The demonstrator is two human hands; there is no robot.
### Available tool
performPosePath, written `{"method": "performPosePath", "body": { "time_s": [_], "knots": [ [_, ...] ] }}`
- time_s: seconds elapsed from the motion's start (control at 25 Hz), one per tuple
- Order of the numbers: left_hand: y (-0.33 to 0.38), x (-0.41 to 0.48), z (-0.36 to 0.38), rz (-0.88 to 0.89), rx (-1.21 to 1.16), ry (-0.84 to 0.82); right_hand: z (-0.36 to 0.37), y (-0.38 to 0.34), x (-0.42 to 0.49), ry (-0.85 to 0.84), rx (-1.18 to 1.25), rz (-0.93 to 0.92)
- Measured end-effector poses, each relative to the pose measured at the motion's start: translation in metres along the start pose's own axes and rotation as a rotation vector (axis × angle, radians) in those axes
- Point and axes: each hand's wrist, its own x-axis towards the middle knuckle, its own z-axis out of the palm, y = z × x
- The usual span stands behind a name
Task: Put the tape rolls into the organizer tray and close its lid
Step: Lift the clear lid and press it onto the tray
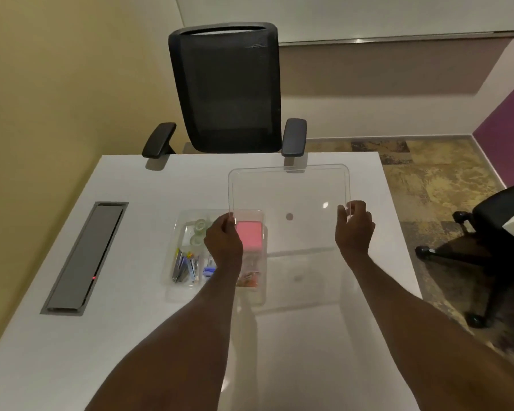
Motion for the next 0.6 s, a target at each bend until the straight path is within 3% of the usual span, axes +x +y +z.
{"method": "performPosePath", "body": {
  "time_s": [0.16,0.32,0.6],
  "knots": [
    [0.011,0.050,-0.055,0.100,-0.074,0.079,0.016,-0.069,-0.008,0.032,0.066,-0.093],
    [0.004,0.087,-0.109,0.084,-0.088,0.127,0.037,-0.119,-0.030,-0.049,0.167,-0.135],
    [-0.015,0.129,-0.167,-0.225,-0.342,0.106,0.077,-0.195,-0.067,-0.075,0.361,-0.075]
  ]
}}
